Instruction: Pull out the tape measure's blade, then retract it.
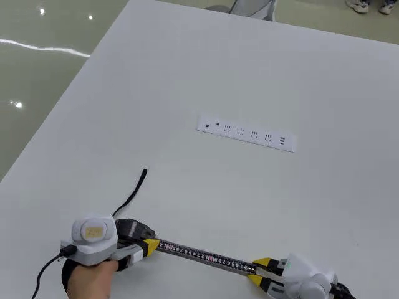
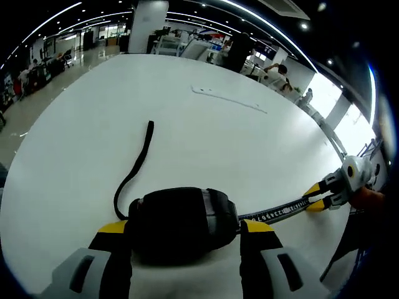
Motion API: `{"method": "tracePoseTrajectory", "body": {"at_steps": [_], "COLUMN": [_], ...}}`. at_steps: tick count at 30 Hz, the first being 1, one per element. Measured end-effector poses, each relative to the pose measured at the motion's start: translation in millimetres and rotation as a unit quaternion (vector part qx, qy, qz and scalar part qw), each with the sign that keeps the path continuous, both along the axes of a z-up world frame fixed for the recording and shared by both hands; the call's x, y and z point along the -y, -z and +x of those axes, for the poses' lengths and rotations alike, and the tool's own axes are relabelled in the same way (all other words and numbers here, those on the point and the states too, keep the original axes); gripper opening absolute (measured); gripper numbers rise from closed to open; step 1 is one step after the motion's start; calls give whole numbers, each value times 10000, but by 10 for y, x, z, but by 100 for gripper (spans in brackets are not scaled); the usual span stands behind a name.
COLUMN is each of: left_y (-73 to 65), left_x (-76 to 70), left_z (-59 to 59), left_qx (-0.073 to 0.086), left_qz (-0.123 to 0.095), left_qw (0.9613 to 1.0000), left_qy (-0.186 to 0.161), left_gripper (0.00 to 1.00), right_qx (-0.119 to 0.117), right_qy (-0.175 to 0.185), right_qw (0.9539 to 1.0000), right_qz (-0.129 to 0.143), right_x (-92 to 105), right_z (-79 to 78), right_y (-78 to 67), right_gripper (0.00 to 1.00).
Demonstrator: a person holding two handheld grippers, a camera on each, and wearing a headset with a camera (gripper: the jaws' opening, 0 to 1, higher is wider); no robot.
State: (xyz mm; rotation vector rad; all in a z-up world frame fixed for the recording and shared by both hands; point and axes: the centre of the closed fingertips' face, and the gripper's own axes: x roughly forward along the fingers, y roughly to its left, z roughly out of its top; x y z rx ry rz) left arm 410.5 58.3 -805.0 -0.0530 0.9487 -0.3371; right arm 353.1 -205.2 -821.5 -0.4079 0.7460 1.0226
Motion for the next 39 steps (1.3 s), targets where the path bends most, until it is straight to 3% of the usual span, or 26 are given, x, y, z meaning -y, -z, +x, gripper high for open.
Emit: {"method": "tracePoseTrajectory", "body": {"at_steps": [8, 14, 22, 30, 34, 39], "left_y": [27, 8, 27, 41, 47, 43], "left_x": [-39, -34, -40, -28, -14, -21], "left_z": [46, 95, 105, 102, 98, 100], "left_qx": [74, 169, 264, 263, 287, 310], "left_qz": [109, -103, 38, 37, 207, 252], "left_qw": [9997, 9979, 9974, 9977, 9977, 9976], "left_qy": [-212, -623, -666, -627, -574, -569], "left_gripper": [67, 70, 68, 69, 69, 69], "right_qx": [-40, -70, -68, -80, -81, -79], "right_qy": [109, 212, 256, 243, 225, 223], "right_qw": [9999, 9997, 9996, 9996, 9997, 9997], "right_qz": [66, 121, 104, 97, 85, 79], "right_x": [-6, 1, 9, 15, 20, 20], "right_z": [1, 12, 19, 15, 20, 21], "right_y": [-19, -12, -10, -7, -1, -3], "right_gripper": [14, 14, 14, 14, 14, 14]}}
